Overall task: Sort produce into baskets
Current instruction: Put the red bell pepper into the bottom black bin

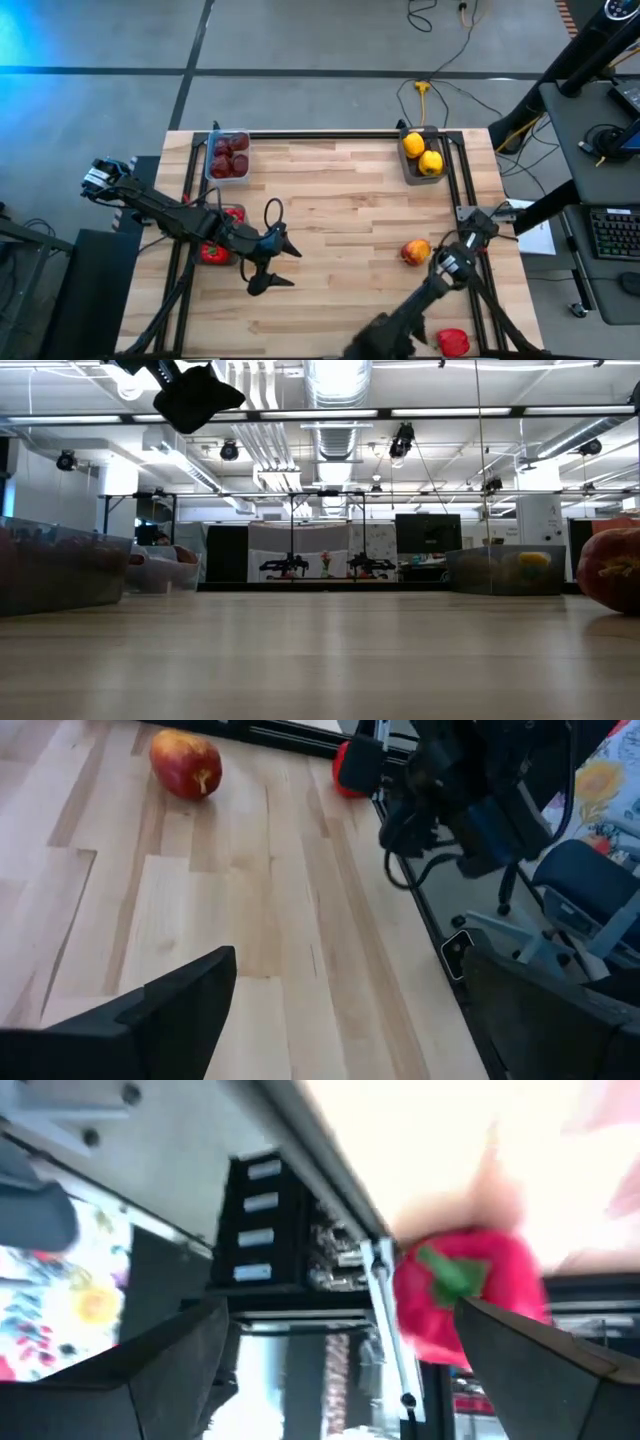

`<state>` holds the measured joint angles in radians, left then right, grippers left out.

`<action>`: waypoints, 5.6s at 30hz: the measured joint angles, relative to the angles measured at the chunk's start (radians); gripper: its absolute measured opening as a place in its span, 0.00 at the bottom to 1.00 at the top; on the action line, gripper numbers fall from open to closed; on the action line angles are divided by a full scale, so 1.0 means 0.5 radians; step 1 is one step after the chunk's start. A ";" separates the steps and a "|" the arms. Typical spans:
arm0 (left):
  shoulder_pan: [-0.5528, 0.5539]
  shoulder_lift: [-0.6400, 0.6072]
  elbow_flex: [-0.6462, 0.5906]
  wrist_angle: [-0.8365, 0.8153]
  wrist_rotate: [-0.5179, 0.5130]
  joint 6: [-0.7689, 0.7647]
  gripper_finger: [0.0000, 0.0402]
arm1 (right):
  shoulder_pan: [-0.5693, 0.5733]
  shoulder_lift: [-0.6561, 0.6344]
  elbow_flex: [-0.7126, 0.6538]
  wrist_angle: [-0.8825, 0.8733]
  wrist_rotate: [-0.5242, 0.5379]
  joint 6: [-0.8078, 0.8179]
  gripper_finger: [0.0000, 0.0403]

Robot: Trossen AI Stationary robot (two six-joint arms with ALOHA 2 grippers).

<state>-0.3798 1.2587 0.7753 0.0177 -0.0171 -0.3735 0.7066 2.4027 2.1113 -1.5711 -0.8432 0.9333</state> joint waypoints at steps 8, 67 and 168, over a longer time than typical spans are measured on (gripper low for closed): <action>0.000 0.002 0.000 0.016 -0.001 -0.014 0.93 | -0.074 -0.037 -0.047 0.000 0.106 -0.383 0.94; -0.032 0.217 0.019 0.142 0.013 -0.182 0.93 | 0.468 -0.734 -1.153 0.616 0.525 -0.175 0.94; -0.094 -0.648 -0.037 -1.026 -0.577 -0.004 0.93 | -1.105 -0.560 -0.953 2.772 2.383 -0.610 0.88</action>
<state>-0.4267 0.9348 0.7567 -0.4955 -0.3058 -0.3755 0.1543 2.1227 1.6346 -0.1849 0.3485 0.6281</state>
